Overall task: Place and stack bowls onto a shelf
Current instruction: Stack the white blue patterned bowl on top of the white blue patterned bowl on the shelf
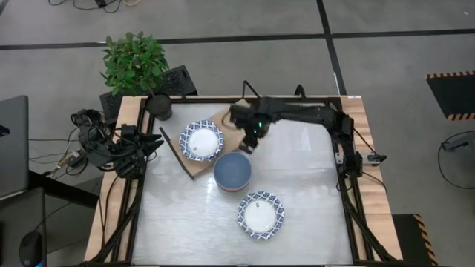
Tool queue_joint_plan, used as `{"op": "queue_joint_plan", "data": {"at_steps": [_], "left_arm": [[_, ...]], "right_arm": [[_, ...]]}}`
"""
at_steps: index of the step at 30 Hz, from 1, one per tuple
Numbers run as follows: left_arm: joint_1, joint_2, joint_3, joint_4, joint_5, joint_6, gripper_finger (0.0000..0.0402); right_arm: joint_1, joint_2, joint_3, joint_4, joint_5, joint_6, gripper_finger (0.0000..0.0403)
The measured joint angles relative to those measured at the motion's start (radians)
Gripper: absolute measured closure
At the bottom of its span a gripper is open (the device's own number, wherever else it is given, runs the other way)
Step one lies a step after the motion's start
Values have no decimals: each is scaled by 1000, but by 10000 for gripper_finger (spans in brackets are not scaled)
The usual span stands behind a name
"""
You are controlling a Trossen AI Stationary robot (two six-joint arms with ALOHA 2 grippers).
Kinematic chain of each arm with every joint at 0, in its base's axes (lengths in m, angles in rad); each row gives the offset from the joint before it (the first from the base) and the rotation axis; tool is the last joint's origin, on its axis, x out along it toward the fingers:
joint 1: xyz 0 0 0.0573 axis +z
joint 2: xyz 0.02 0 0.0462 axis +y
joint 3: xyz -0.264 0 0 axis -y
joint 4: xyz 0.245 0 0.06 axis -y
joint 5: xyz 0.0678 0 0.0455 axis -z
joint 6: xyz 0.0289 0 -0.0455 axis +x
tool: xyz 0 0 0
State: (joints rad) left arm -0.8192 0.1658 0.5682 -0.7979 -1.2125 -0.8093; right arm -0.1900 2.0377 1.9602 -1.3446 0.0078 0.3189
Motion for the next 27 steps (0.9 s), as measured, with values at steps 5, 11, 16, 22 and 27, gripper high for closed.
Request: {"op": "queue_joint_plan", "data": {"at_steps": [5, 11, 16, 22, 27], "left_arm": [[0, 0, 0, 0, 0, 0, 251], [0, 0, 0, -1, 4, 0, 251], [0, 0, 0, -4, 5, 1, 251], [0, 0, 0, -10, 5, 1, 251], [0, 0, 0, -17, 4, 1, 251]], "right_arm": [[168, -18, -1, -139, 172, 71, 159], [341, -47, -2, -224, 283, 263, 159], [466, -88, -1, -227, 215, 403, 159], [553, -97, -5, -226, 170, 513, 159], [584, -99, -102, -215, 144, 607, 159]]}}
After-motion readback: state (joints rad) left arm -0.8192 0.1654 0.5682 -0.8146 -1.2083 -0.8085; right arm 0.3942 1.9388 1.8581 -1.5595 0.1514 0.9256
